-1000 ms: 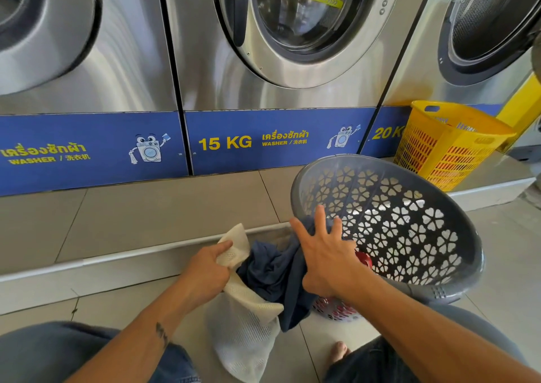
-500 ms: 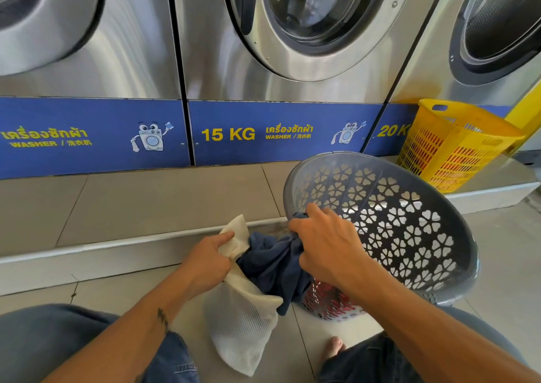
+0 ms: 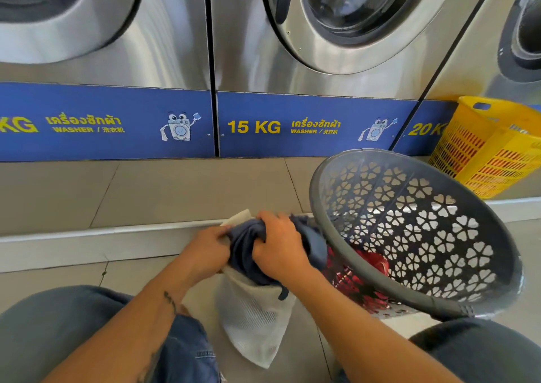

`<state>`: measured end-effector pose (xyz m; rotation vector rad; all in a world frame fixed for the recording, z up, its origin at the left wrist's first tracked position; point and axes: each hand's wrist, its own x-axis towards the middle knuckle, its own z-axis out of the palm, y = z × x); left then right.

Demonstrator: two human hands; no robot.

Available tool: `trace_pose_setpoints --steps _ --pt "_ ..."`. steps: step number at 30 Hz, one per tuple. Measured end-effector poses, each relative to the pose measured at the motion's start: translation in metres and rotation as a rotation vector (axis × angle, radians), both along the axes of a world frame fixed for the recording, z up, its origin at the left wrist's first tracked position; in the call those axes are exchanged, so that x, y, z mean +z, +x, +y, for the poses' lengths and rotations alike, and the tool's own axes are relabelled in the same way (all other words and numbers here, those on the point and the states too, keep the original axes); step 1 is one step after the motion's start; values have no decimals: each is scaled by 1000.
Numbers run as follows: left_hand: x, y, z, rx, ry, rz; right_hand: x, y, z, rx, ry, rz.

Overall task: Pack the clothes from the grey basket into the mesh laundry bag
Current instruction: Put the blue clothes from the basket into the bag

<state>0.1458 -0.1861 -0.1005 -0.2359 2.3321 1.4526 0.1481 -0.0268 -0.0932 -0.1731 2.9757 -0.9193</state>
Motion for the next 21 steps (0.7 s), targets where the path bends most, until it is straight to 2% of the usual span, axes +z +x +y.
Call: trace_pose_setpoints --steps 2,5,8,11,13,17,19,21 --pt "0 1 -8 13 -38 -19 -34 -5 -1 -92 -225 -166" --pt "-6 3 -18 -39 -126 -10 -71 7 -6 27 -425 -330" --pt "-8 5 -22 -136 -222 34 -88 18 -16 197 -362 -529" --pt "-7 9 -21 -218 -250 -27 -100 12 -19 313 -148 -738" --pt "-8 11 -17 -250 -278 -51 -105 9 -20 348 -63 -797" --pt "-8 4 -14 -225 -371 -50 -105 3 -14 379 -221 -718" --pt "-8 -1 -13 -202 -428 -72 -101 -6 -3 234 -363 -594" --pt "-8 -4 -9 -222 -492 -82 -95 -20 10 10 -387 -373"
